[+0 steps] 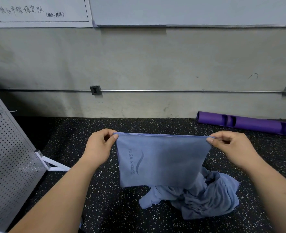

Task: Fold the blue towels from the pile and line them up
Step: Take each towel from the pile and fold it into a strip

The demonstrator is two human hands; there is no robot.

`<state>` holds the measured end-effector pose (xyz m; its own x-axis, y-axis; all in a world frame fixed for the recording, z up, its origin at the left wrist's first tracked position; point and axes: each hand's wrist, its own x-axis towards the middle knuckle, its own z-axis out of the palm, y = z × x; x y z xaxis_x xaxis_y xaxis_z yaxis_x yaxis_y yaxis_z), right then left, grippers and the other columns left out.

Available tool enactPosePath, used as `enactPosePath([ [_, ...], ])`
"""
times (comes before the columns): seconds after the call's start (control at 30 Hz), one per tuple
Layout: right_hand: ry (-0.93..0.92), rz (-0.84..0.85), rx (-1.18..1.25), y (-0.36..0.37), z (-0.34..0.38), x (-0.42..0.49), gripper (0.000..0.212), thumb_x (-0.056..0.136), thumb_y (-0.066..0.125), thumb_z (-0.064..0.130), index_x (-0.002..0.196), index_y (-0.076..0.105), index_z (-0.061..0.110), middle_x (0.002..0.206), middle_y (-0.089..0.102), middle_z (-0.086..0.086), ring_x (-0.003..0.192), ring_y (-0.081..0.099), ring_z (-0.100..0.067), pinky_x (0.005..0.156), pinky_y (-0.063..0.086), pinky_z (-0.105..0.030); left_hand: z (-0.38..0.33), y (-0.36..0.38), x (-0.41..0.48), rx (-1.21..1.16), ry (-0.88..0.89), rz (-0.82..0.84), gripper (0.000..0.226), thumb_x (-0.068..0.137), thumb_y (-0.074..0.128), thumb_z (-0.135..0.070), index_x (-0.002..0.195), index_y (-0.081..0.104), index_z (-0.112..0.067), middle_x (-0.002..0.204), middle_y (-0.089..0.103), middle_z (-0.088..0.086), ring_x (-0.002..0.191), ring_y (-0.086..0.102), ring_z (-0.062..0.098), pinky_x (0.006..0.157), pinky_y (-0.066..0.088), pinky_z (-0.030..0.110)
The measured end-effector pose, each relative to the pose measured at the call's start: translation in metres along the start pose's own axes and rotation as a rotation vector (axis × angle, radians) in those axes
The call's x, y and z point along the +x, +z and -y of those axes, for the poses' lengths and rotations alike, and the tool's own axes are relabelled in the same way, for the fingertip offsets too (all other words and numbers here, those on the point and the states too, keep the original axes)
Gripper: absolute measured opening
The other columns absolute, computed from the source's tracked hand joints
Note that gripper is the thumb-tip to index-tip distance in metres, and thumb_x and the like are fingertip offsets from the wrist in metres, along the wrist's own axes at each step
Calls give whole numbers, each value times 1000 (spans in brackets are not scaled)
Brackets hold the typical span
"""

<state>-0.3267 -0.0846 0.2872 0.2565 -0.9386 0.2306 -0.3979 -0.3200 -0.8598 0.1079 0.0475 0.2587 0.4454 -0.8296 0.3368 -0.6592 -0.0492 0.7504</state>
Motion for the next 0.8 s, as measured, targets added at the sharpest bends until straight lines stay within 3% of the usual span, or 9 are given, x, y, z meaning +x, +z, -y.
enactPosePath([
  [0.1,-20,-27,-18,0,0,2,6,90,83,17,91,83,22,86,81,4,79,67,-14,71,49,-11,-1,0,1,-29,-1,-15,12,101,70,-22,92,77,-26,82,75,-10,77,68,13,71,52,24],
  [0.2,-27,-123,21,0,1,3,2,88,85,21,88,84,22,83,80,2,70,61,-6,64,47,-11,-5,-1,1,-58,2,-23,13,103,68,-23,95,77,-26,85,76,-11,77,68,11,72,52,26],
  [0.33,10,-109,2,4,1,1,3,88,86,27,88,84,25,82,79,5,73,63,-8,72,52,-26,-11,-2,0,-90,17,-77,9,102,71,-23,99,79,-26,89,77,-14,82,71,11,76,55,27],
  [0.43,-45,-271,70,3,4,4,3,93,81,25,96,83,25,85,79,2,74,62,-9,69,51,-18,-16,-5,1,-168,28,-160,9,99,75,-22,99,78,-30,91,76,-21,83,71,4,78,53,17],
  [0.57,-25,-165,-208,10,2,1,7,93,81,29,92,82,36,87,79,14,79,70,-5,73,52,-23,-9,-2,0,-114,-1,-92,6,98,76,-24,99,80,-28,90,77,-17,85,73,10,82,59,34],
  [0.67,-77,-267,-66,8,9,3,8,95,78,23,98,83,28,91,79,15,75,66,7,72,48,-6,-11,-5,1,-158,15,-168,5,98,76,-24,100,80,-26,96,78,-14,91,72,10,88,58,35],
  [0.8,14,-170,-192,13,3,2,10,93,81,29,90,82,39,86,77,25,78,68,6,70,48,-14,-7,-4,0,-139,-22,-127,4,96,78,-27,97,80,-30,95,77,-14,89,72,10,89,59,39],
])
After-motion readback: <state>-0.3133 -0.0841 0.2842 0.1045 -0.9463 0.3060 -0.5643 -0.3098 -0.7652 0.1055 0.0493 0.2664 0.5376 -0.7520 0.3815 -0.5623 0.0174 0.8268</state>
